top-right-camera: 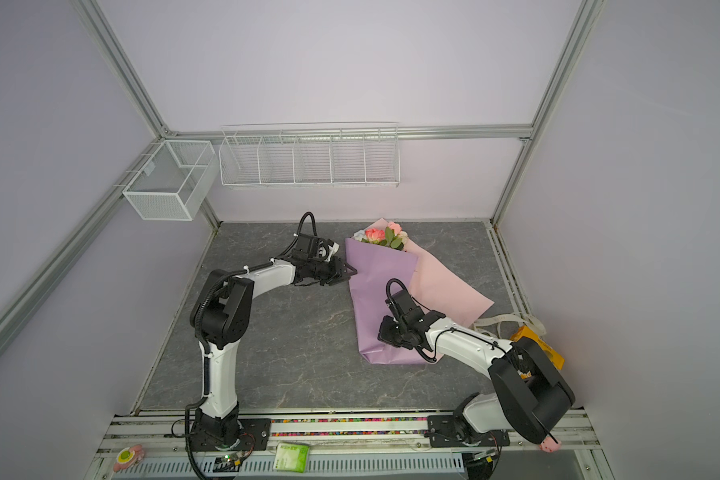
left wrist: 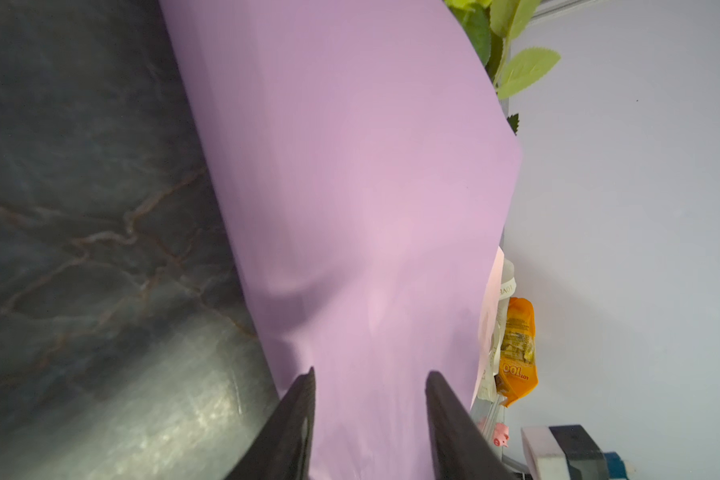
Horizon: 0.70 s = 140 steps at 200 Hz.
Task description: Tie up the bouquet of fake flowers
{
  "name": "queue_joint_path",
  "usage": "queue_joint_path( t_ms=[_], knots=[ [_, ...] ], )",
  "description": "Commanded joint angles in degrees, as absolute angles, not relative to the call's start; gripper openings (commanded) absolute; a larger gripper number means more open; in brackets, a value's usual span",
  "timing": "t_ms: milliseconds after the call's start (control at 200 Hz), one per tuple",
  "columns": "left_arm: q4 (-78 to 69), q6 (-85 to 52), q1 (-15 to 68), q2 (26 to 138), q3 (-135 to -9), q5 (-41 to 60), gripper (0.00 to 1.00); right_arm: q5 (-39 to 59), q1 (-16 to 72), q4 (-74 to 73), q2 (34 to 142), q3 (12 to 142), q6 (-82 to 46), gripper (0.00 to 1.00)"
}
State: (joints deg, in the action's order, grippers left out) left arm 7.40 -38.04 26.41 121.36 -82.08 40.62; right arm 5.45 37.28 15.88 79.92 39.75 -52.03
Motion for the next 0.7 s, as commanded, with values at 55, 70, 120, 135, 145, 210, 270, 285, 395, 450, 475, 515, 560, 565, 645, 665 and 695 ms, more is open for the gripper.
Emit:
queue_joint_path(
  t_ms=[55, 70, 120, 135, 145, 210, 270, 285, 395, 450, 475, 515, 560, 565, 645, 665, 695],
  knots=[
    [6.7, -38.7, 26.9, 120.9, -81.4, 42.2, 0.43, 6.1, 37.8, 17.4, 82.0, 39.2, -51.5, 0.06],
    [6.9, -38.7, 26.9, 121.2, -81.8, 42.3, 0.43, 6.2, 37.8, 17.5, 82.1, 39.2, -51.5, 0.06],
    [7.6, -38.5, 26.8, 121.7, -82.5, 42.7, 0.43, 6.2, 37.9, 17.5, 82.4, 39.4, -51.4, 0.06],
    [8.0, -38.4, 26.8, 121.9, -82.8, 42.7, 0.43, 6.3, 37.9, 17.4, 82.4, 39.5, -51.4, 0.06],
    [8.2, -38.3, 26.8, 122.1, -82.9, 42.7, 0.42, 6.3, 38.0, 17.3, 82.5, 39.5, -51.3, 0.06],
    [8.8, -38.0, 26.8, 122.6, -83.2, 42.7, 0.42, 6.8, 38.2, 16.5, 82.8, 39.6, -51.1, 0.06],
    [8.8, -38.0, 26.8, 122.7, -83.0, 42.7, 0.42, 7.1, 38.4, 15.9, 83.3, 40.0, -50.9, 0.07],
    [8.7, -38.0, 26.8, 122.6, -82.9, 42.7, 0.41, 7.2, 38.5, 15.7, 83.4, 40.1, -50.8, 0.07],
    [9.0, -37.6, 26.8, 121.1, -81.8, 41.1, 0.41, 8.0, 39.0, 14.6, 84.8, 41.0, -50.6, 0.07],
    [9.5, -37.3, 26.8, 119.9, -81.2, 40.3, 0.41, 7.9, 39.3, 14.5, 85.5, 41.5, -50.7, 0.07],
    [9.9, -37.2, 26.9, 119.2, -81.2, 40.7, 0.40, 7.8, 39.4, 14.6, 85.7, 41.7, -50.8, 0.07],
    [10.2, -36.2, 27.5, 117.6, -81.0, 43.1, 0.40, 7.4, 39.5, 14.8, 86.0, 41.9, -51.1, 0.07],
    [11.7, -34.7, 28.5, 115.3, -81.2, 43.2, 0.40, 6.9, 39.6, 14.9, 85.9, 41.9, -51.1, 0.07],
    [11.9, -34.6, 28.6, 115.1, -81.2, 43.2, 0.40, 6.9, 39.7, 15.0, 85.8, 41.9, -51.2, 0.07],
    [12.0, -35.6, 29.9, 113.4, -79.9, 43.2, 0.40, 5.8, 39.7, 15.4, 85.6, 41.8, -51.4, 0.08],
    [11.8, -36.4, 30.1, 113.6, -79.4, 43.3, 0.40, 5.6, 39.7, 15.6, 85.7, 41.8, -51.4, 0.07],
    [11.4, -37.5, 30.4, 114.3, -78.8, 43.8, 0.39, 5.3, 39.7, 16.0, 85.6, 42.0, -51.4, 0.08]
  ],
)
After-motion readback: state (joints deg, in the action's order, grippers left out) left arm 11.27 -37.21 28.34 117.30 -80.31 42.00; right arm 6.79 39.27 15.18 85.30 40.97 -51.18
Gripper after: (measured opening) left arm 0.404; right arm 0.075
